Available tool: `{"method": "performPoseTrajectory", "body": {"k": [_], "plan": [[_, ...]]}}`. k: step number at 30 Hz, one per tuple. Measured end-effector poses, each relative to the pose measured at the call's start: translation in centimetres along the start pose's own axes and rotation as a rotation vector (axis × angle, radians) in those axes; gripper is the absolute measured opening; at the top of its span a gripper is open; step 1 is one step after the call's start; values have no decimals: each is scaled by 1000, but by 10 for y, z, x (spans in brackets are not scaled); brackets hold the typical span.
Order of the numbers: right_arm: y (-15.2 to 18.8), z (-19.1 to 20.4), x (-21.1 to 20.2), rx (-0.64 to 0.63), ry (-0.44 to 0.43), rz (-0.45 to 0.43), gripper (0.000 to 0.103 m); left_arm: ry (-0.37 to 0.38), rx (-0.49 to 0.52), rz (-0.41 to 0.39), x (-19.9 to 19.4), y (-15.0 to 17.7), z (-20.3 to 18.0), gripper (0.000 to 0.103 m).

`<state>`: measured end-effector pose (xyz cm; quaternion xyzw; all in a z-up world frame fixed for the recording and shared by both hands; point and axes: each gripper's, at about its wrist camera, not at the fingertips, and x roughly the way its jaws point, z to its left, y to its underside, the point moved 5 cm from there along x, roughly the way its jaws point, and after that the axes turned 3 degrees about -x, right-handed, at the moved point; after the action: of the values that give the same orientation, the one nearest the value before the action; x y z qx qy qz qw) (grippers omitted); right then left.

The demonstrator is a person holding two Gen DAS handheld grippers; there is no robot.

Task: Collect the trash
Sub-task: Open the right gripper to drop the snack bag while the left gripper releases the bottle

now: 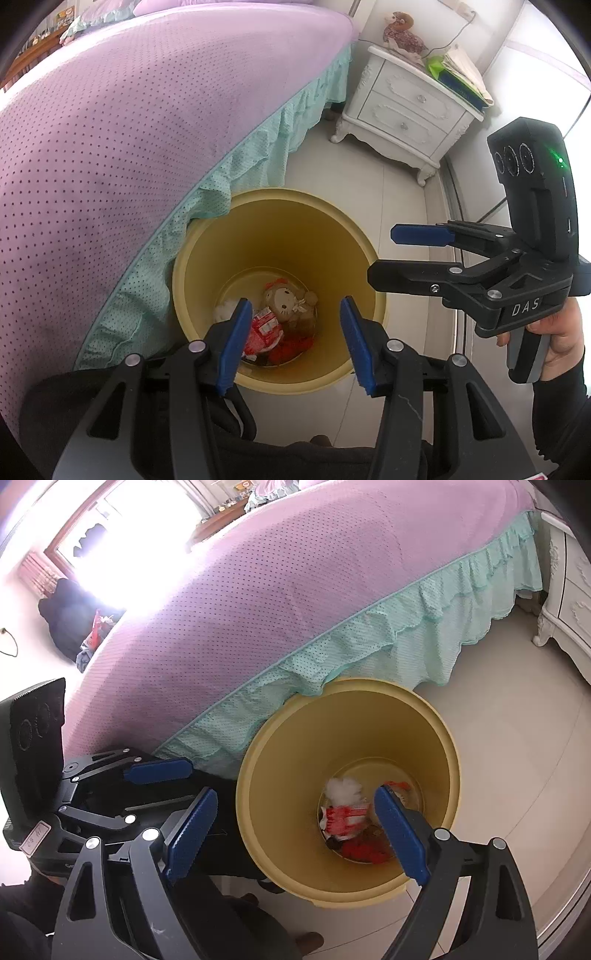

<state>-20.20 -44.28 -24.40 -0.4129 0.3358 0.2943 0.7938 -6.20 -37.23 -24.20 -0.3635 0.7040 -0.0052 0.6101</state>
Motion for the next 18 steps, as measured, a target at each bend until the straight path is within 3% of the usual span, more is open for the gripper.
{"method": "performPoseTrajectory", "body": {"k": [11,18], "plan": [[-7,25,-6,-57,-69,-6,88,-1,-22,-44,-14,-4,5,51],[-31,63,-20,-128,-84,-121,93,-70,-73,-205,-73,-13,27,68]]}}
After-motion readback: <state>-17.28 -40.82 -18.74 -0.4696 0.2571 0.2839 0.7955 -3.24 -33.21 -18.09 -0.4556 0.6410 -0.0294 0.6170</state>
